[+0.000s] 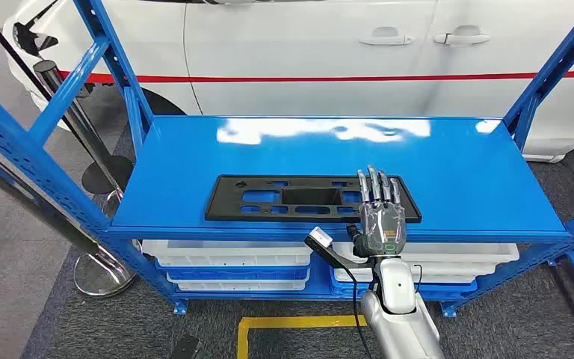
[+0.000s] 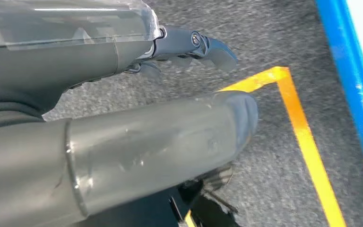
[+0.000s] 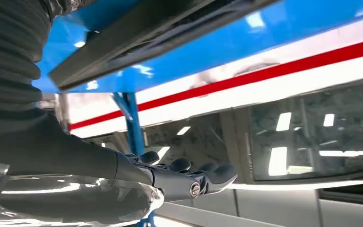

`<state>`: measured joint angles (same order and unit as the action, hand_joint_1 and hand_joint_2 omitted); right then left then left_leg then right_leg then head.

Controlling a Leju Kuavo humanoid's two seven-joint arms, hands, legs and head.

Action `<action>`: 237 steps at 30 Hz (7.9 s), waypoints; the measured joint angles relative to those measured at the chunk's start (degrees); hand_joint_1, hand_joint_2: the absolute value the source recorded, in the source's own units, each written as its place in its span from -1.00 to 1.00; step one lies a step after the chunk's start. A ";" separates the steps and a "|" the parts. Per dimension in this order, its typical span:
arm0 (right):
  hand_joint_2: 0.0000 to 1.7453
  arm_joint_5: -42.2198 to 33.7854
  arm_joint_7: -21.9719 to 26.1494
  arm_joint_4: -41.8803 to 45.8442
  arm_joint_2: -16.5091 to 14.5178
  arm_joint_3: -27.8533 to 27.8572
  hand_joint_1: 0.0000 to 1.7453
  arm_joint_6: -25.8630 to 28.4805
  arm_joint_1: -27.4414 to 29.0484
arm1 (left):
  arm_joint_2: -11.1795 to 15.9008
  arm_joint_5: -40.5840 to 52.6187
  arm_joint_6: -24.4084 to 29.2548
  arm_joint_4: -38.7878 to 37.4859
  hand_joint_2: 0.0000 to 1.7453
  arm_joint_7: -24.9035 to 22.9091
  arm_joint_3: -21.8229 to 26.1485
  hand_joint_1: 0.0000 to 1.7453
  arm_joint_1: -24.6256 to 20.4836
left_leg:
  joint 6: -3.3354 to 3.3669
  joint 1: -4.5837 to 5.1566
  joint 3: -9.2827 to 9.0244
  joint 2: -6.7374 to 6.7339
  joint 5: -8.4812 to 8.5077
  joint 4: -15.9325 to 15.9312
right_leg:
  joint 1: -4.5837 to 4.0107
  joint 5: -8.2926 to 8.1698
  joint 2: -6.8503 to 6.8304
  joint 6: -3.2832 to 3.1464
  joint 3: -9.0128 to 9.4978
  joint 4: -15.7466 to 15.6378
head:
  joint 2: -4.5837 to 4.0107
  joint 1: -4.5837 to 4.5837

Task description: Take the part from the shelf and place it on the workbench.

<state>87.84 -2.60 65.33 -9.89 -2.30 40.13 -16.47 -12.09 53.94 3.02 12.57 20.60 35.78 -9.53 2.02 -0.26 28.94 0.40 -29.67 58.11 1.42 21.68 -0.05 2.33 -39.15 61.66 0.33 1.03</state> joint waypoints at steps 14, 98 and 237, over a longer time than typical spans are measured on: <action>1.00 0.01 0.33 0.09 0.12 0.04 -1.00 0.02 0.01 | -0.04 -1.51 0.15 0.04 -1.00 -0.09 0.10 -1.00 -0.27 | -1.51 0.00 10.59 -0.12 -2.31 10.02 | -0.92 5.65 0.49 -3.87 7.03 -2.42 | 0.00 -0.02; 1.00 -1.73 22.07 32.58 -4.79 6.32 1.00 -0.04 -2.91 | -0.44 -6.07 5.73 0.09 1.00 5.50 1.08 -1.00 -0.30 | -0.88 0.54 5.29 0.04 3.50 1.60 | -0.82 3.96 0.23 -2.70 3.18 -1.16 | 0.00 -0.03; 1.00 -0.51 14.76 29.44 -4.47 -9.57 1.00 -0.07 -3.78 | -0.35 -3.35 3.99 0.20 1.00 -3.26 0.25 -1.00 -1.48 | -0.41 0.21 -0.16 -0.69 2.73 -2.74 | -0.56 -1.18 -0.45 -1.90 -0.74 -3.07 | 0.00 0.03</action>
<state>87.33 12.16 94.77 -14.36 -11.86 40.06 -20.25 -12.44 50.59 7.01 12.76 17.34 36.03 -11.01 1.60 -0.05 28.77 -0.29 -26.94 55.37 0.86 20.50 -0.49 0.43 -39.89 58.59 0.33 1.06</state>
